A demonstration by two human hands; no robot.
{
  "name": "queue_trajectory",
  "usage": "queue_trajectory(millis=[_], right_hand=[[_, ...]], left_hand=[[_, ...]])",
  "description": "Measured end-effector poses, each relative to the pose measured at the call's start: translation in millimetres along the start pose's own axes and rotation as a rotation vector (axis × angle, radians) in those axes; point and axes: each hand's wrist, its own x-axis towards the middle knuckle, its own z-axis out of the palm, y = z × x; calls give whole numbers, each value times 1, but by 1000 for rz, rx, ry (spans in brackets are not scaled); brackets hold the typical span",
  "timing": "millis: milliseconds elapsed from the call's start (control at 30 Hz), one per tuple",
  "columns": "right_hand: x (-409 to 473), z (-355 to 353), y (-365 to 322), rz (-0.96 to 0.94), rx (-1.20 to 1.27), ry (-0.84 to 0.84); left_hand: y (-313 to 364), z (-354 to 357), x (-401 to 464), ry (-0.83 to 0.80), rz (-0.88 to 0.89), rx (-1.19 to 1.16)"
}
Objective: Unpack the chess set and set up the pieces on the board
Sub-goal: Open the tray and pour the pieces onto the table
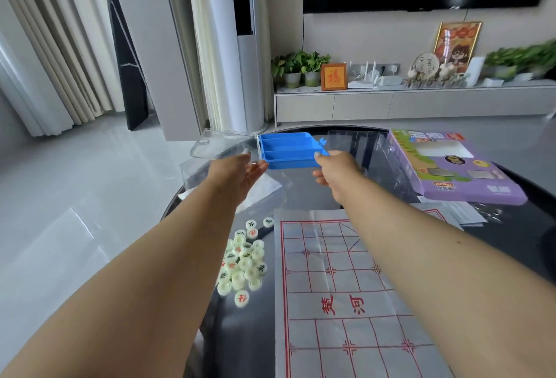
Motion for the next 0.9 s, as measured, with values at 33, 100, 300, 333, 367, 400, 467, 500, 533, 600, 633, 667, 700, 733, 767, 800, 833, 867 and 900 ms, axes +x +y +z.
queue_trajectory(millis=[33, 100, 300, 333, 367, 400, 467, 500, 533, 600, 633, 667, 700, 733, 767, 800, 833, 867, 900], right_hand=[[7, 0, 3, -47, -140, 7], [20, -1, 7, -109, -457, 32], [38, -3, 20, -137, -827, 103], [39, -4, 22, -123, -815, 108], [40, -5, 24, -111, -804, 108], [40, -6, 26, -107, -804, 102], [39, -7, 29, -148, -877, 90], [38, -8, 31, -167, -909, 88], [36, -9, 31, -176, -918, 92], [32, -10, 32, -178, -913, 94], [30, -11, 31, -183, -909, 92], [26, -11, 31, -186, -903, 88], [23, -11, 29, -185, -900, 80], [19, -12, 28, -186, -894, 74], [14, -12, 25, -192, -890, 67], [8, -13, 22, -203, -890, 57], [2, -14, 20, -215, -892, 46], [-4, -15, 18, -231, -889, 34], [-11, -16, 16, -249, -880, 19]], left_hand=[[0, 2, 9, 11, -11, 9], [-1, 6, 24, 30, -34, 34], [-7, 15, 52, 46, -143, 102], [-10, 17, 54, 43, -141, 123], [-12, 18, 55, 38, -143, 141], [-14, 18, 55, 34, -149, 152], [-19, 16, 53, 13, -157, 162], [-20, 15, 51, -15, -139, 185], [-20, 14, 50, -44, -107, 204], [-18, 13, 48, -65, -65, 195], [-15, 11, 46, -54, -57, 202], [-12, 9, 43, -45, -58, 212], [-6, 8, 40, -17, -87, 193], [-2, 5, 35, 23, -129, 142], [2, 3, 31, 50, -150, 94], [6, 2, 25, 54, -155, 68], [9, 0, 18, 50, -144, 68], [12, -2, 11, 42, -125, 81], [15, -5, 4, 39, -105, 103]])
